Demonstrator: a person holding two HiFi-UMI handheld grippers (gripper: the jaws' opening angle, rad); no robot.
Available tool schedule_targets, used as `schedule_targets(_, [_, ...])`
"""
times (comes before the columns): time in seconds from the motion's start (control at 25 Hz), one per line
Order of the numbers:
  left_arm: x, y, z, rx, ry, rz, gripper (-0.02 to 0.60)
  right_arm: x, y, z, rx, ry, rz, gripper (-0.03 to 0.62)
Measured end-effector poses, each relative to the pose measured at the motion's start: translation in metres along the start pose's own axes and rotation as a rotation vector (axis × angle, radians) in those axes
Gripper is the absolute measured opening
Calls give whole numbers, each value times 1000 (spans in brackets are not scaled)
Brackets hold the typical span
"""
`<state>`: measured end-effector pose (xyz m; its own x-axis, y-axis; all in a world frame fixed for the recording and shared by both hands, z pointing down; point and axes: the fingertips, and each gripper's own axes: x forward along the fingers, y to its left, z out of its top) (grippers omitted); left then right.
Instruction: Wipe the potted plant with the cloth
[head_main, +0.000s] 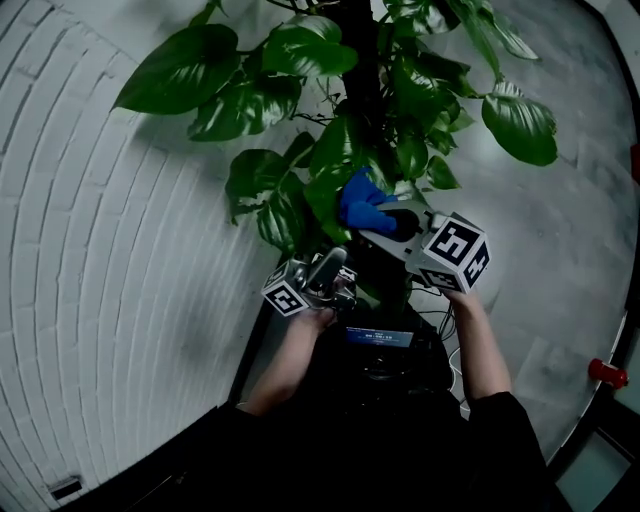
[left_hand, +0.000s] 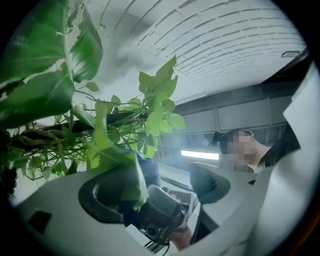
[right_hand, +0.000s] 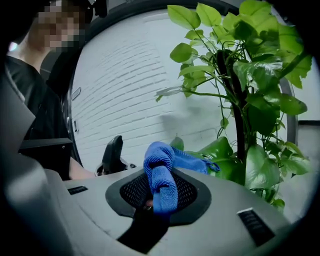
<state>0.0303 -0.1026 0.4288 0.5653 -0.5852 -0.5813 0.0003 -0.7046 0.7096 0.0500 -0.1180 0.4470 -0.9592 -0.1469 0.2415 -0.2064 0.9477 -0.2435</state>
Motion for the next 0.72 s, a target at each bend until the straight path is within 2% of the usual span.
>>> schedule_targets(0.12, [-5, -1, 6, -19, -18, -16, 408, -1, 22, -3, -18, 11, 48, 114])
schedule_targets(0.24, [-6, -2, 13, -66, -60, -39, 408, -19, 27, 16, 23, -86, 56, 114])
schedule_targets(0.32, [-8, 1, 17, -96, -85, -45, 408, -42, 14, 45, 62, -216, 4, 114])
schedule_targets(0.4, [-8, 2, 22, -116, -102, -54, 408, -67, -5, 77, 70, -333, -97, 114])
schedule_targets(0.48, [-6, 0, 25, -126, -112, -68, 407, -85, -24, 99, 53, -393, -213, 115])
schedule_targets(0.6, [-4, -4, 23, -130, -101, -82, 407, -79, -44, 105, 16, -353, -314, 114])
schedule_targets(0.72, [-2, -8, 19, -122, -73, -91, 407, -40, -49, 82, 12, -240, -281, 115])
